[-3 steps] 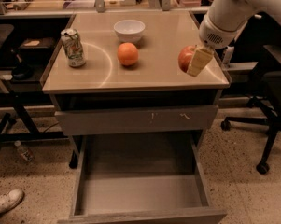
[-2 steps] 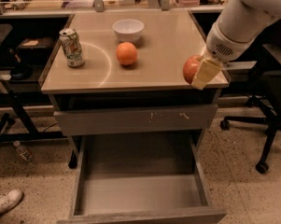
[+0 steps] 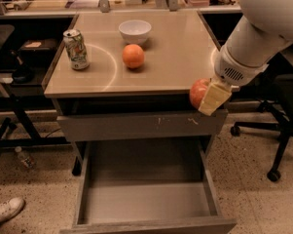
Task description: Place apple into middle drawer
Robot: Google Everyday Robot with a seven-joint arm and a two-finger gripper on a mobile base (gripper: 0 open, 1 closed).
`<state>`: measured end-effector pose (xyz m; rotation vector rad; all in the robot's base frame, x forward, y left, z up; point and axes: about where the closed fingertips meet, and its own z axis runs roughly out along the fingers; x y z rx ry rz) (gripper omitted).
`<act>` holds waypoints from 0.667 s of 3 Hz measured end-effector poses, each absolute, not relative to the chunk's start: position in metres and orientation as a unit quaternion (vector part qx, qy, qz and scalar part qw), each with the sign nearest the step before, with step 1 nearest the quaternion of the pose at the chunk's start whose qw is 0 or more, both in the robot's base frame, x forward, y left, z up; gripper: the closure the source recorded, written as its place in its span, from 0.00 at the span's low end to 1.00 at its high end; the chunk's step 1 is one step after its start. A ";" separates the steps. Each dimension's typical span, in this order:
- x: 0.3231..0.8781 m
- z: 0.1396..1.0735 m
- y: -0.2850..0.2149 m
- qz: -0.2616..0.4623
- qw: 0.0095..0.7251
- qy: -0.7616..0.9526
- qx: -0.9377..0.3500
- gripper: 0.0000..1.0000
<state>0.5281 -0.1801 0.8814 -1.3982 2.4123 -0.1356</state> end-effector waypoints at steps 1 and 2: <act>0.506 0.848 -0.160 -0.013 0.150 0.861 -0.486 1.00; 0.488 0.800 -0.120 0.033 0.120 0.866 -0.485 1.00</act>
Offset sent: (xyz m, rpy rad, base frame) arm -0.0612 0.1055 -0.1356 0.1527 0.2928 -0.0005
